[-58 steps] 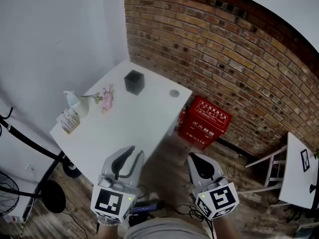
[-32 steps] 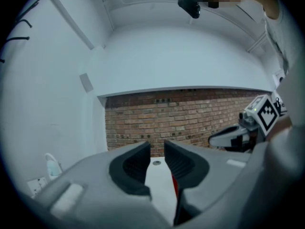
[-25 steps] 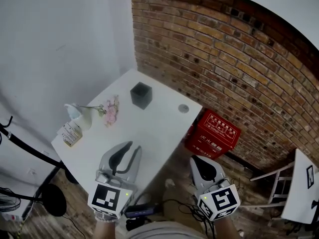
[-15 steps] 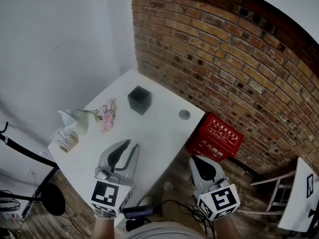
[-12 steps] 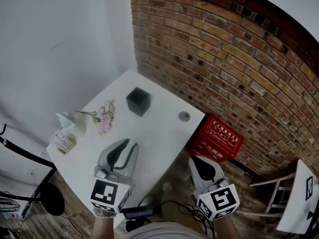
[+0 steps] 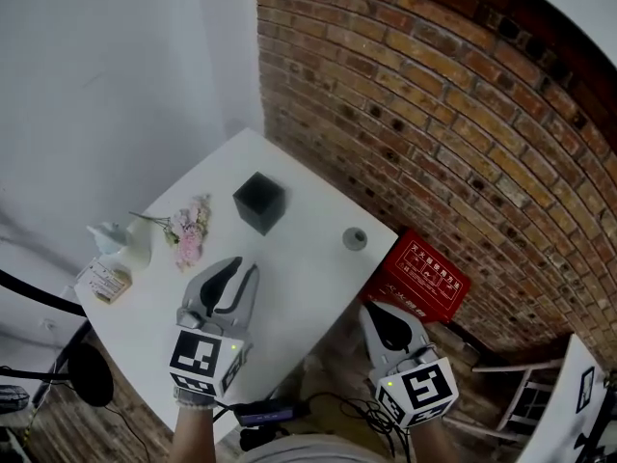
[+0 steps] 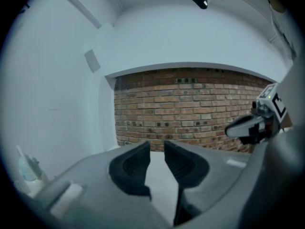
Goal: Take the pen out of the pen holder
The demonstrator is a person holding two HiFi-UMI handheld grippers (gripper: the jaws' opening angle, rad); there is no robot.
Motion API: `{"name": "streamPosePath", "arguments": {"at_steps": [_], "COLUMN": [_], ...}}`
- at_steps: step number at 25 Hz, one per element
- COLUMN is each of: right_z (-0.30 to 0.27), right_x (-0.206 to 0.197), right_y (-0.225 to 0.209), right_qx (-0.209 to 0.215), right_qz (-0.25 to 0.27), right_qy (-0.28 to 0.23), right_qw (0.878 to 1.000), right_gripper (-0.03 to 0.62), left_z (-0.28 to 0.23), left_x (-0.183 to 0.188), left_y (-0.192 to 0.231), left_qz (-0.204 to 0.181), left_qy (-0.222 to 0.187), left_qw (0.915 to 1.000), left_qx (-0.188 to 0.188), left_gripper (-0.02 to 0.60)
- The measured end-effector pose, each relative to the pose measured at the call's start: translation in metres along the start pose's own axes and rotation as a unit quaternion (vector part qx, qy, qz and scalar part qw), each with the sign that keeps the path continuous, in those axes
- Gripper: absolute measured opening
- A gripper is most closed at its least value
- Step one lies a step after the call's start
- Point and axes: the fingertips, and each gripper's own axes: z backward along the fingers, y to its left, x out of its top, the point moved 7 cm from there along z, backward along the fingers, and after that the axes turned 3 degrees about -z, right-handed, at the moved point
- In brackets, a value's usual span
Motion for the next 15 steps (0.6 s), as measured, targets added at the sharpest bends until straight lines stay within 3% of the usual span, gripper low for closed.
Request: {"name": "streamPosePath", "arguments": {"at_steps": [7,15], "right_z": [-0.031,-0.062], "right_x": [-0.008,-0.008], "right_y": [-0.023,-0.047], "right_qx": [0.018,0.034], "right_qz": [0.0,-0.003], "right_qy": [0.024,0.038], "right_qw": [1.0,0.999], "right_gripper": [0.002,0.003], "left_z": [-0.041,-0.087], "left_x": [-0.014,-0.029], "left_y": [0.019,0.041], "left_qz": [-0.017,-0.006], "left_qy": [0.02,0.039], "left_qw": [0.9995,0.9985], "left_qx": [0.02,0.037], "left_gripper": [0.083,0.095]}}
